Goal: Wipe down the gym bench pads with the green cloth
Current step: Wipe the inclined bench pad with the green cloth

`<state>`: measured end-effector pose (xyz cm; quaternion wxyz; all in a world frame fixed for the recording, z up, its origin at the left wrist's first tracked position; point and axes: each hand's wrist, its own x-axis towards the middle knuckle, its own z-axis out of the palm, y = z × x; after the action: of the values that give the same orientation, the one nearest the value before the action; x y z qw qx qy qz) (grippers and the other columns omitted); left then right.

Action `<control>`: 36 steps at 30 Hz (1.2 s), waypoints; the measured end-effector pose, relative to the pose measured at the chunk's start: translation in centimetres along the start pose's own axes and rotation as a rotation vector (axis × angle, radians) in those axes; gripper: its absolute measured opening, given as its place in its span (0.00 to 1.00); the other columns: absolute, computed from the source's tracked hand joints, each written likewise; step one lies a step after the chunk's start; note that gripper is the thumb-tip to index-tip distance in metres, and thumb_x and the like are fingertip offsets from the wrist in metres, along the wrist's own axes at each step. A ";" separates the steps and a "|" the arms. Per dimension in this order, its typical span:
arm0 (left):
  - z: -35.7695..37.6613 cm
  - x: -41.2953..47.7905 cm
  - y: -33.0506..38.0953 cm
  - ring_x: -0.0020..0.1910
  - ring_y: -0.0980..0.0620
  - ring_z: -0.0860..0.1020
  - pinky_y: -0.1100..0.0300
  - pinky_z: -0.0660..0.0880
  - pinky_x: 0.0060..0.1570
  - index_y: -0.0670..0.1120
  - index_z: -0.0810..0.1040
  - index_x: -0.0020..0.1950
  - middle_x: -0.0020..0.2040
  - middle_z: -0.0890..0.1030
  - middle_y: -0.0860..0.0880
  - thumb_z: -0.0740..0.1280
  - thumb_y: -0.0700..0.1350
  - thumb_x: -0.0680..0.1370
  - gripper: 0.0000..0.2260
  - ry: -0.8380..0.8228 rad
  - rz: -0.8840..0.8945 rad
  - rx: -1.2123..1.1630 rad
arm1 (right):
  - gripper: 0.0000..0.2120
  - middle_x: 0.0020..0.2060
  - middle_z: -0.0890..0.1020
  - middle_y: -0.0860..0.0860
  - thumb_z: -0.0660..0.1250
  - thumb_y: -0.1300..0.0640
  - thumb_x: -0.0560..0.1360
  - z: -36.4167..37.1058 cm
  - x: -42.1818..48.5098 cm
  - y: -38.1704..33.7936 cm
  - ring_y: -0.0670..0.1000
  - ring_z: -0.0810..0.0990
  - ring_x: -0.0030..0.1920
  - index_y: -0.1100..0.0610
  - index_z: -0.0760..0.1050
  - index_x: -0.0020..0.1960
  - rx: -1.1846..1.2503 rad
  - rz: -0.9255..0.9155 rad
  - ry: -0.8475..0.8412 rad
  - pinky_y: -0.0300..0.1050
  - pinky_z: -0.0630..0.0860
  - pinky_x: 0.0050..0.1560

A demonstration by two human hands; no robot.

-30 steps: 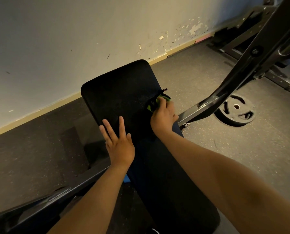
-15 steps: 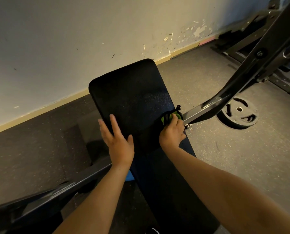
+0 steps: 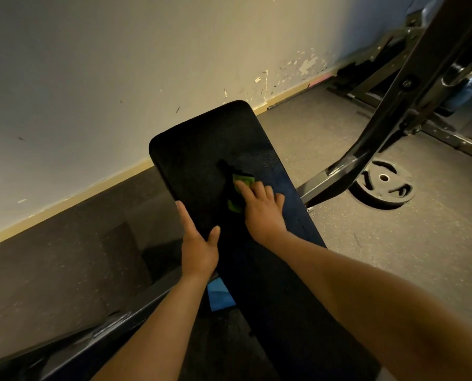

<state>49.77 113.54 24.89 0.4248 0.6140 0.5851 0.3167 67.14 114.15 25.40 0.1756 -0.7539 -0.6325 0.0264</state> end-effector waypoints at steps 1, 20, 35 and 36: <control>0.1 -0.1 -0.1 0.74 0.46 0.68 0.41 0.68 0.72 0.69 0.28 0.74 0.81 0.59 0.48 0.67 0.46 0.82 0.46 -0.001 0.024 0.001 | 0.35 0.68 0.64 0.53 0.62 0.59 0.76 -0.3 0.7 0.9 0.58 0.63 0.67 0.45 0.53 0.78 0.038 0.151 0.028 0.58 0.60 0.65; 0.9 0.8 -3.7 0.78 0.51 0.62 0.47 0.65 0.74 0.72 0.35 0.76 0.82 0.56 0.53 0.68 0.50 0.81 0.43 0.019 0.191 -0.192 | 0.24 0.62 0.69 0.53 0.55 0.54 0.80 2.9 1.2 -0.2 0.55 0.67 0.60 0.48 0.62 0.76 0.203 0.327 0.325 0.57 0.61 0.61; 2.1 1.1 -6.8 0.60 0.59 0.74 0.63 0.76 0.52 0.69 0.44 0.78 0.74 0.67 0.57 0.67 0.51 0.82 0.37 0.076 0.354 -0.366 | 0.22 0.58 0.70 0.49 0.57 0.55 0.78 5.9 0.1 -2.2 0.53 0.67 0.61 0.44 0.71 0.70 0.132 -0.111 0.492 0.54 0.58 0.61; 2.1 1.1 -6.9 0.65 0.55 0.73 0.63 0.77 0.53 0.70 0.44 0.78 0.75 0.66 0.57 0.67 0.52 0.81 0.37 0.073 0.352 -0.382 | 0.21 0.60 0.70 0.51 0.57 0.55 0.78 5.3 0.5 -2.0 0.54 0.67 0.62 0.45 0.71 0.70 0.173 -0.018 0.488 0.56 0.59 0.63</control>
<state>48.65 113.97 17.71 0.4500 0.6031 0.4140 0.5122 64.00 116.18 21.09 0.3871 -0.7144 -0.5737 -0.1036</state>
